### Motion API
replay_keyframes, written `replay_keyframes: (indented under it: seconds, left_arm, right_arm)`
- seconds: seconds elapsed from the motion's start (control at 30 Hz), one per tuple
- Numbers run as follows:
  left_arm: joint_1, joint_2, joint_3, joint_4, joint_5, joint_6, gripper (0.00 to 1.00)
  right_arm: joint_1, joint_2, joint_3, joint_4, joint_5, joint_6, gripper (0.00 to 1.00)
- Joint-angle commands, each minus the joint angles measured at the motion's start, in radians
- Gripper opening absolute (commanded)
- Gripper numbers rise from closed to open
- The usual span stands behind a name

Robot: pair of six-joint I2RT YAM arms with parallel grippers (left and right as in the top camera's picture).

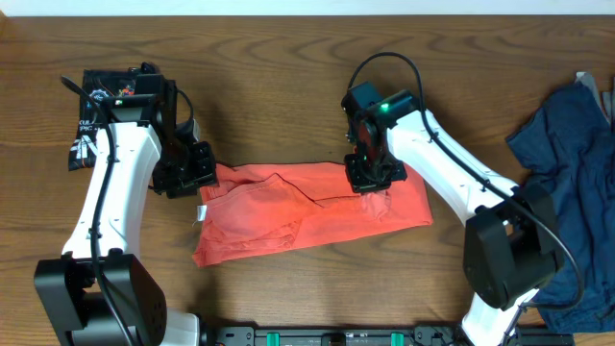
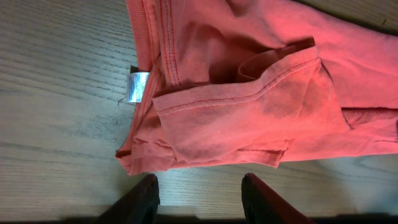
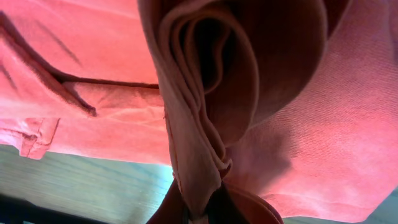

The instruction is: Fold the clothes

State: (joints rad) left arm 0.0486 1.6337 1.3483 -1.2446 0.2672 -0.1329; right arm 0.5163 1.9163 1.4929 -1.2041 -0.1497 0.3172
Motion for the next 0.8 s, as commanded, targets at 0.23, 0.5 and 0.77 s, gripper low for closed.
replay_keyframes:
  seconds: [0.23, 0.5, 0.77]
  left_arm:
    - [0.000, -0.019, -0.008, -0.003, 0.009, 0.002, 0.45]
    - [0.000, -0.019, -0.008, -0.003, 0.009, 0.002, 0.45]
    - [0.000, -0.019, -0.011, -0.002, -0.075, 0.002, 0.72]
  right_arm:
    - [0.037, -0.013, -0.005, 0.007, -0.111, -0.093, 0.32]
    - [0.019, -0.013, -0.005, 0.037, -0.089, -0.151, 0.34]
    - [-0.049, -0.021, 0.003, 0.020, 0.105, 0.013, 0.38]
